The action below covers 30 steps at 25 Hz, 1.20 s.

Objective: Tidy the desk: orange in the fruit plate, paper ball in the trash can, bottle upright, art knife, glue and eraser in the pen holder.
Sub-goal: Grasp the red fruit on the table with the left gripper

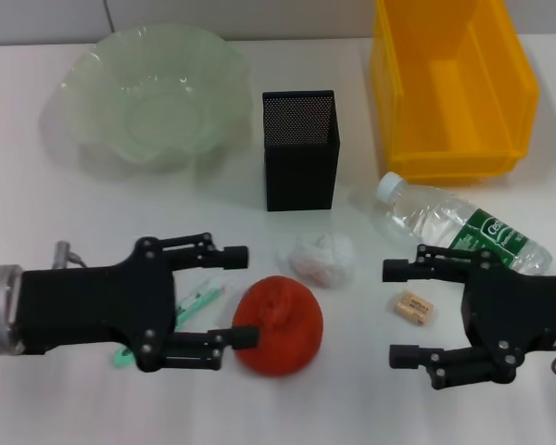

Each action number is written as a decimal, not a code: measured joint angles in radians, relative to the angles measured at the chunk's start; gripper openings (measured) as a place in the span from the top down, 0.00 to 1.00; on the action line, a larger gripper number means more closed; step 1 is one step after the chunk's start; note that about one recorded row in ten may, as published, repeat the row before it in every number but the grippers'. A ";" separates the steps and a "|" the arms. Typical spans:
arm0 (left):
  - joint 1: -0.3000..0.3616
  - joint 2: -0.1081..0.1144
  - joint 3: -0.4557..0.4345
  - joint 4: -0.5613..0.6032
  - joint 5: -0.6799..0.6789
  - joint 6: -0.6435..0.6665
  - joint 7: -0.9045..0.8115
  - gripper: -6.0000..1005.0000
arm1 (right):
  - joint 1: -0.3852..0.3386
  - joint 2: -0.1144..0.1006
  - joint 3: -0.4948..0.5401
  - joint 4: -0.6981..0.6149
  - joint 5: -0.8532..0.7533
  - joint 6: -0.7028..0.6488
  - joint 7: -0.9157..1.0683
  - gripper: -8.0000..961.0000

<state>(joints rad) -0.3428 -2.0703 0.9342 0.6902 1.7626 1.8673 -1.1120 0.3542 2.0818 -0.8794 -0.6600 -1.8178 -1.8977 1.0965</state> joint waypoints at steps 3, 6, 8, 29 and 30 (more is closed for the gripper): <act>-0.030 -0.003 0.040 -0.022 0.001 -0.040 -0.003 0.26 | -0.019 -0.001 0.029 0.000 0.000 -0.008 -0.013 0.13; -0.057 -0.003 0.093 -0.051 0.003 -0.115 -0.016 0.27 | -0.039 -0.003 0.061 -0.002 0.000 -0.020 -0.013 0.13; -0.082 -0.004 0.184 -0.063 0.004 -0.207 -0.040 0.27 | -0.055 -0.006 0.088 -0.006 0.000 -0.033 -0.018 0.13; -0.108 -0.007 0.235 -0.141 -0.046 -0.355 -0.040 0.30 | -0.108 -0.003 0.122 0.042 -0.003 -0.047 -0.085 0.13; -0.109 -0.008 0.235 -0.143 -0.046 -0.372 -0.040 0.30 | -0.107 -0.003 0.127 0.047 -0.003 -0.048 -0.086 0.13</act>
<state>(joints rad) -0.4517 -2.0779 1.1690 0.5470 1.7165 1.4952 -1.1517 0.2475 2.0791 -0.7528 -0.6126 -1.8207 -1.9457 1.0107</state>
